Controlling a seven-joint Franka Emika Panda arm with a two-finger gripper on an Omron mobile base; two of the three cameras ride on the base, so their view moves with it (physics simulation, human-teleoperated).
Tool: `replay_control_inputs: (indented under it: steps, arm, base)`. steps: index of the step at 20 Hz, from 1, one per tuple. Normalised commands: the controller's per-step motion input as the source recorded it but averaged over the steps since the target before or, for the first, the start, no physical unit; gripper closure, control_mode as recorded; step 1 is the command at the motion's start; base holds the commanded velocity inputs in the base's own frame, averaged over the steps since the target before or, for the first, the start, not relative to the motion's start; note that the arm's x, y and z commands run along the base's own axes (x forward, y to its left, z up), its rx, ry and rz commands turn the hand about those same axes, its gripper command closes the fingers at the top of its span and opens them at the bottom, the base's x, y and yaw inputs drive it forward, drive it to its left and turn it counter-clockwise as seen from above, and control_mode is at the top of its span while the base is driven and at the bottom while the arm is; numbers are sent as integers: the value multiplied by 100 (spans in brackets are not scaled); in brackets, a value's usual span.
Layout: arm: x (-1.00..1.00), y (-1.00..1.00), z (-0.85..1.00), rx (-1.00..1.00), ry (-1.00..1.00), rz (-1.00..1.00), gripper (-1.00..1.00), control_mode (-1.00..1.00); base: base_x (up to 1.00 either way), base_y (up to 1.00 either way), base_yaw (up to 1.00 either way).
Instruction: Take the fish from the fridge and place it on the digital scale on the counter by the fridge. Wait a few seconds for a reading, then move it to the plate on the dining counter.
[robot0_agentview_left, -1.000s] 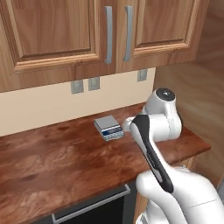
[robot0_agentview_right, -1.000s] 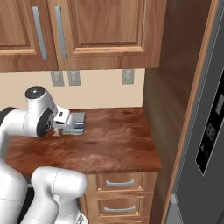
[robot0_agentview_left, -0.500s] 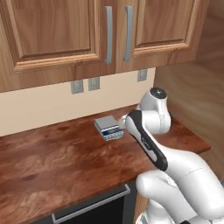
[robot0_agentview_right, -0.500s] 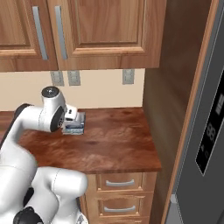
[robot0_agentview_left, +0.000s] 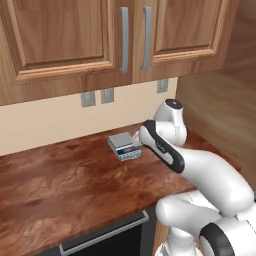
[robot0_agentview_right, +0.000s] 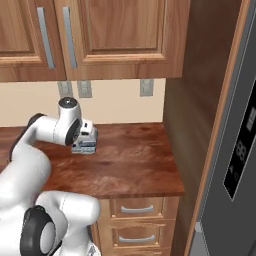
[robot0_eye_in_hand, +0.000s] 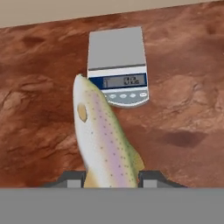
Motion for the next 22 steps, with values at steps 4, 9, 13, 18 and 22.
replay_control_inputs:
  steps: [4, 9, 13, 18, 22]
  arm:
    - [50, 21, -56, -1, 3, 0, 100, -100]
    - [48, 36, -23, 0, 4, 0, 100, -100]
    - [57, 15, 0, -3, 11, 0, 100, -100]
    - [61, 0, 0, -7, 18, 0, 100, -100]
    - [28, 0, -4, -4, 9, 0, 100, -100]
  base:
    - [0, 0, 0]
    - [0, 0, 0]
    - [0, 0, 0]
    - [0, 0, 0]
    - [0, 0, 0]
